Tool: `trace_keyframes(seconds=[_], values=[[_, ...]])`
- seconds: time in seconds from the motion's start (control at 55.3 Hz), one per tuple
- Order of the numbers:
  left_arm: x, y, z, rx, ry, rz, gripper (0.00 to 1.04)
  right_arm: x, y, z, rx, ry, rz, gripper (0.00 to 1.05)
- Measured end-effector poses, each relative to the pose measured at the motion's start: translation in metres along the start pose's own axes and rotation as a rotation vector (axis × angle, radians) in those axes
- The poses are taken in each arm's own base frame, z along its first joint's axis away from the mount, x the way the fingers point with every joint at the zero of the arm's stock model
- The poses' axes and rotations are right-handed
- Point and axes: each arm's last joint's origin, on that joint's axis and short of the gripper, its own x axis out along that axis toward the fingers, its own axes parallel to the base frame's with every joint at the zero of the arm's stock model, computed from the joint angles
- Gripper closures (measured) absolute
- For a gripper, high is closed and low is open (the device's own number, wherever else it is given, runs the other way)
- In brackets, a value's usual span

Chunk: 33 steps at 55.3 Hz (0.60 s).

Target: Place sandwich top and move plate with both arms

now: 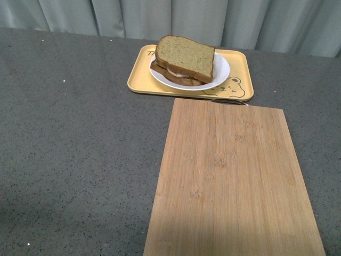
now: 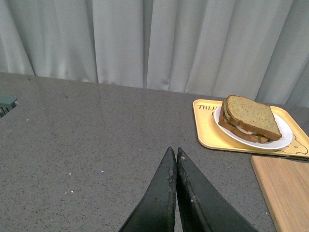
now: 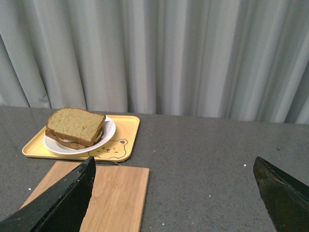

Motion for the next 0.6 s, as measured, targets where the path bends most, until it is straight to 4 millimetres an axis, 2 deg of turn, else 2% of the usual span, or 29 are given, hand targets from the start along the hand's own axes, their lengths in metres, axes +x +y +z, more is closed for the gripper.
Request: trace_keyframes(seconds=[0.597], values=[[-0.026,0.0,0.01,0.0,-0.031,0.0,1.01,0.0,0.0,0.0,0.0,0.0,0.0,0.09]])
